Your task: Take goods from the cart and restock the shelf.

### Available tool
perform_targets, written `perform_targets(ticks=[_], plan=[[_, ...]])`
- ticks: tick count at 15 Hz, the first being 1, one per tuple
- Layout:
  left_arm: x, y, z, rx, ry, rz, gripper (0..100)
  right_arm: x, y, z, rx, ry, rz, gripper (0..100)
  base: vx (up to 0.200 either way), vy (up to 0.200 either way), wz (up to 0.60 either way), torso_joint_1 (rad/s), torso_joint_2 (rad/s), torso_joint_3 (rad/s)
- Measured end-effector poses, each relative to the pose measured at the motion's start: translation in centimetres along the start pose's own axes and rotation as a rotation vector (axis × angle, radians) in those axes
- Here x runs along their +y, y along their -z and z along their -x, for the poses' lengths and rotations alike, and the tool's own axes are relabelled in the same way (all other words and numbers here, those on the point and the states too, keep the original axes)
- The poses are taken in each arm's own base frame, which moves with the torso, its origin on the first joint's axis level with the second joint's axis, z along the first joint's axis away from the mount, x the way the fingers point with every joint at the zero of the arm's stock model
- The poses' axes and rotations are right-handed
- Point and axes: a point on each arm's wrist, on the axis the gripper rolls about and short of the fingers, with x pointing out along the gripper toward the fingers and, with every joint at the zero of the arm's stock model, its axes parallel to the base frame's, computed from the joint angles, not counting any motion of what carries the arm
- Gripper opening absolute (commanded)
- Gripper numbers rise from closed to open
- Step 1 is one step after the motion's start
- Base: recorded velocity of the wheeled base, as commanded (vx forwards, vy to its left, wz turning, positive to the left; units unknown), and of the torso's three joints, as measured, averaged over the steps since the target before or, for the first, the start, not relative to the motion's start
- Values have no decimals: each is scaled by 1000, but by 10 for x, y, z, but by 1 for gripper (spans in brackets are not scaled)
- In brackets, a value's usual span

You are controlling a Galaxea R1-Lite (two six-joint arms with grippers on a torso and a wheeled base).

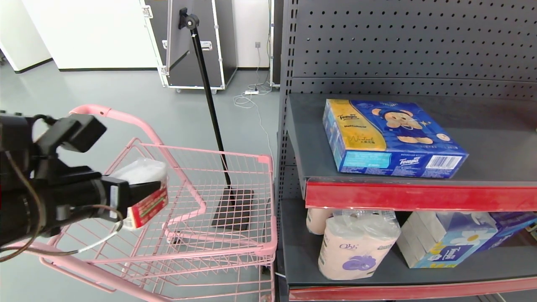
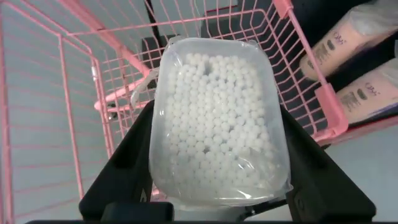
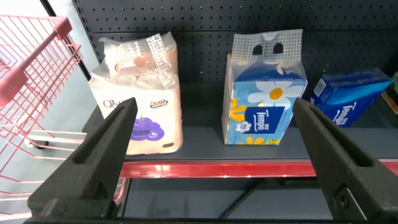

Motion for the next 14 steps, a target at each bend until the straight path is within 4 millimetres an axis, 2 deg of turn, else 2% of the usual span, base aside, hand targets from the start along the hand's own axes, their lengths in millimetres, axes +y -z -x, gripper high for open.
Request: perform_targets(ticks=[3,5,7,10,14], plan=[[3,18,63,-30,-19,12,0,0,0,0,0,0,0,100,0,0,0,0,0,0],[2,37,105,-55,-27,17,0,0,0,0,0,0,0,100,0,0,0,0,0,0],[1,57,139,-101,-32,18,0,0,0,0,0,0,0,100,0,0,0,71,-232,-154],[0,88,165,-171,-35,16,0,0,0,0,0,0,0,100,0,0,0,152,-468,-318],[0,97,176,-236,-43,15,0,0,0,0,0,0,0,100,0,0,0,199,-564,-369]])
